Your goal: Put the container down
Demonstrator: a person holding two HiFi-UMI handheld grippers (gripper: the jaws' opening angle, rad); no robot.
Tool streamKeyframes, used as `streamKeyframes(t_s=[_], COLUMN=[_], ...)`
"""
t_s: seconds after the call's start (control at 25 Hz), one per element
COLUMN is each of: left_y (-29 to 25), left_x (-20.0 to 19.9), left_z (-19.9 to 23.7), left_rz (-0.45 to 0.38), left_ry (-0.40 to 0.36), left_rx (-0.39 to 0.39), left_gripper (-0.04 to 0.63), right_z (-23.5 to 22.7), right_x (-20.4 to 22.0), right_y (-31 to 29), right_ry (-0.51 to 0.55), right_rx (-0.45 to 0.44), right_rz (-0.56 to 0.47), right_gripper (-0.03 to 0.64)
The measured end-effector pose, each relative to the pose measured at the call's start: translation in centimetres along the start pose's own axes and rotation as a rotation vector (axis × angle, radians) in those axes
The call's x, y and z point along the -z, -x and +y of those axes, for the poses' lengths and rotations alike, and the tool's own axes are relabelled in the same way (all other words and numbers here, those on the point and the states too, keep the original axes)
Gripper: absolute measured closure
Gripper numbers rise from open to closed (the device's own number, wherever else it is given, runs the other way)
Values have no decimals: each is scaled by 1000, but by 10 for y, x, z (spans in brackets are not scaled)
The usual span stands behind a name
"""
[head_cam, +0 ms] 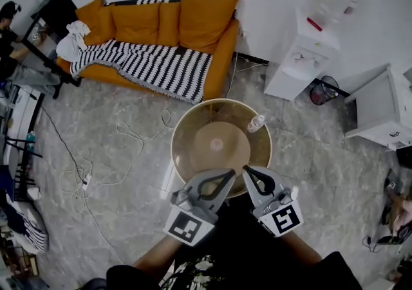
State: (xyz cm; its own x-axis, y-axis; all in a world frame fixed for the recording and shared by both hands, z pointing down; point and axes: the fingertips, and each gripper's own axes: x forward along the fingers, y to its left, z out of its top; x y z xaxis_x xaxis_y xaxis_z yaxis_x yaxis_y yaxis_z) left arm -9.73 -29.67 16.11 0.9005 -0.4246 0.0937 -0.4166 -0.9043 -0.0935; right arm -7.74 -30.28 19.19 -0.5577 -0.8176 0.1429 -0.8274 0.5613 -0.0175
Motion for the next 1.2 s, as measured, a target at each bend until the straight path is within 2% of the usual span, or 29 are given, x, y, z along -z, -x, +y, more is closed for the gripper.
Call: streamKeyframes(t_s=[0.12, 0.32, 0.48, 0.68, 1.2], left_y=[3, 5, 18, 30, 27], left_x=[-8, -13, -17, -16, -4], left_z=[-9, -8, -5, -3, -3], left_rz=[-7, -34, -38, -40, -49], left_ry=[-36, -22, -31, -33, -34], left_rx=[-2, -45, -67, -87, -89], left_gripper=[580, 580, 580, 580, 580], right_z=[5, 4, 15, 27, 19], right_x=[-8, -9, -16, -14, -2], right_y=[9, 14, 9, 2, -7], right_ry=[-4, 9, 25, 24, 41], right_rx=[-24, -7, -29, -51, -53], right_rz=[-23, -42, -61, -52, -12], right_gripper=[623, 623, 623, 623, 623])
